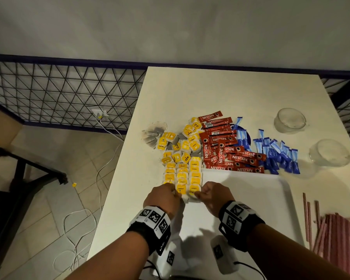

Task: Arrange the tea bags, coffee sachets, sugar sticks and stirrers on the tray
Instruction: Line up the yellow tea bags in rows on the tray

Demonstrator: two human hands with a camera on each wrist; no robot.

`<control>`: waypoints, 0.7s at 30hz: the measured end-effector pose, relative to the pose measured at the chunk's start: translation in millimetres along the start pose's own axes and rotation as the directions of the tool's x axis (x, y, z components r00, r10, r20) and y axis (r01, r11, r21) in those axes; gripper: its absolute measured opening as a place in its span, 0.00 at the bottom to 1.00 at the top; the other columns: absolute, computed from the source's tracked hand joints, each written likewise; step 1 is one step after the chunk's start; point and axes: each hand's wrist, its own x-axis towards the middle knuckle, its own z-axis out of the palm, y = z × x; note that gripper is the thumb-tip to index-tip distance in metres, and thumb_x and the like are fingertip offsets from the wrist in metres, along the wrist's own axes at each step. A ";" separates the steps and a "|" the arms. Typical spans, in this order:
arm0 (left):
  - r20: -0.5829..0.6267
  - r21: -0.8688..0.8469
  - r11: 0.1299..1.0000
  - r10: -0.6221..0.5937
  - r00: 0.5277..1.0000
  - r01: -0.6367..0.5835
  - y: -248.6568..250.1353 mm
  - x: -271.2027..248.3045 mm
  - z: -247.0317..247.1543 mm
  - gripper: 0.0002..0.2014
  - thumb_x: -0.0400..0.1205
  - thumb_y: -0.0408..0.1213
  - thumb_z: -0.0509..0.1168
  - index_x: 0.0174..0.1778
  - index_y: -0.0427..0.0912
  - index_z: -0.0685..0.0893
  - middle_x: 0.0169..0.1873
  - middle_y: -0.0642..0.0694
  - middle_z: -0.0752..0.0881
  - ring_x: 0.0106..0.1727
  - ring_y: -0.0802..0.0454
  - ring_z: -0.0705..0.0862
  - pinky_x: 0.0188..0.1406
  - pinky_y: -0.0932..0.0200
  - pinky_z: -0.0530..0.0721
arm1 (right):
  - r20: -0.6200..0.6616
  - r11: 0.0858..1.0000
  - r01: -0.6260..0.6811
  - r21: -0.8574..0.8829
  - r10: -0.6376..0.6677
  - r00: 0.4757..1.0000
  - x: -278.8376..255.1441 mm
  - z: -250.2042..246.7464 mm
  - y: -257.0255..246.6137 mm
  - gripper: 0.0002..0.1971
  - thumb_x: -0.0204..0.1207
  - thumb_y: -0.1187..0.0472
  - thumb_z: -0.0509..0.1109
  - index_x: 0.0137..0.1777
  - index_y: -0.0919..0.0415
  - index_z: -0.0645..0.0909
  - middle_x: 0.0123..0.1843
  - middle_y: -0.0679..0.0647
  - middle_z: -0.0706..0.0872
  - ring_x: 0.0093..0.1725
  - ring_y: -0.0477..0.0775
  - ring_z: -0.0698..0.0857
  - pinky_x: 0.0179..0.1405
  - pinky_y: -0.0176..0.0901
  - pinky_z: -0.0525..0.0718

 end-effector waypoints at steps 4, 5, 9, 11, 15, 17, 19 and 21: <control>0.013 0.055 0.998 -0.004 1.000 0.004 2.9 0.6 0.2 0.06 0.79 0.44 0.60 0.38 0.49 0.78 0.49 0.44 0.87 0.51 0.40 0.85 0.49 0.53 0.84 | -0.001 1.000 0.003 -0.015 -0.003 1.000 0.0 -0.2 -2.3 0.13 0.79 0.49 0.69 0.36 0.52 0.74 0.37 0.48 0.81 0.42 0.51 0.79 0.37 0.39 0.70; 0.014 0.064 0.998 -0.008 1.000 0.007 3.9 0.8 0.1 0.05 0.79 0.43 0.60 0.38 0.49 0.77 0.49 0.43 0.87 0.51 0.40 0.85 0.49 0.54 0.84 | -0.006 1.000 -0.003 -0.018 0.003 1.000 0.2 0.1 -2.4 0.13 0.79 0.48 0.68 0.37 0.53 0.74 0.37 0.49 0.81 0.41 0.51 0.79 0.38 0.39 0.70; 0.010 0.081 0.997 -0.005 1.000 0.004 7.1 2.1 -0.1 0.06 0.80 0.42 0.58 0.38 0.50 0.77 0.50 0.43 0.87 0.52 0.40 0.85 0.49 0.54 0.83 | -0.026 1.000 -0.012 -0.017 0.011 1.000 1.3 2.1 -2.3 0.13 0.79 0.48 0.68 0.37 0.53 0.75 0.37 0.49 0.80 0.41 0.51 0.79 0.40 0.39 0.71; 0.021 0.096 0.995 0.005 1.000 -0.007 6.6 4.1 0.6 0.07 0.80 0.42 0.58 0.37 0.49 0.77 0.49 0.43 0.87 0.51 0.40 0.85 0.45 0.55 0.81 | -0.022 1.000 -0.014 -0.018 0.013 1.000 2.3 3.2 -2.2 0.13 0.79 0.47 0.69 0.38 0.53 0.75 0.37 0.48 0.80 0.41 0.51 0.79 0.40 0.38 0.71; 0.004 -0.043 0.998 0.036 0.999 -0.036 3.1 -1.9 -8.9 0.13 0.80 0.49 0.64 0.32 0.48 0.76 0.37 0.51 0.84 0.44 0.47 0.83 0.39 0.60 0.73 | -0.073 0.999 -0.015 0.039 0.018 0.997 1.8 -1.7 -1.2 0.13 0.76 0.47 0.71 0.38 0.53 0.75 0.34 0.46 0.80 0.38 0.49 0.80 0.35 0.37 0.71; 0.036 -0.335 0.942 0.021 0.999 -0.008 0.5 -8.1 -19.7 0.14 0.81 0.55 0.63 0.37 0.48 0.81 0.34 0.53 0.83 0.37 0.51 0.81 0.38 0.60 0.76 | -0.148 0.996 0.071 0.046 -0.064 0.987 -1.0 -11.0 -6.2 0.12 0.76 0.49 0.73 0.38 0.52 0.74 0.33 0.44 0.79 0.34 0.43 0.77 0.30 0.31 0.69; 0.279 -0.767 0.609 0.028 0.960 0.204 0.6 -13.3 -30.3 0.25 0.83 0.62 0.57 0.48 0.41 0.85 0.37 0.43 0.86 0.35 0.44 0.83 0.38 0.54 0.84 | -0.196 0.972 0.209 0.107 -0.185 0.963 -5.8 -20.3 -18.0 0.09 0.75 0.53 0.74 0.40 0.52 0.77 0.35 0.44 0.80 0.36 0.39 0.77 0.33 0.29 0.71; 0.423 -0.898 0.212 0.164 0.891 0.387 -5.7 -14.3 -35.8 0.38 0.81 0.68 0.47 0.59 0.34 0.82 0.45 0.31 0.85 0.38 0.38 0.85 0.55 0.36 0.84 | -0.173 0.926 0.362 0.105 -0.341 0.924 -11.0 -25.6 -34.1 0.04 0.75 0.56 0.75 0.43 0.52 0.82 0.38 0.43 0.81 0.40 0.38 0.78 0.38 0.33 0.73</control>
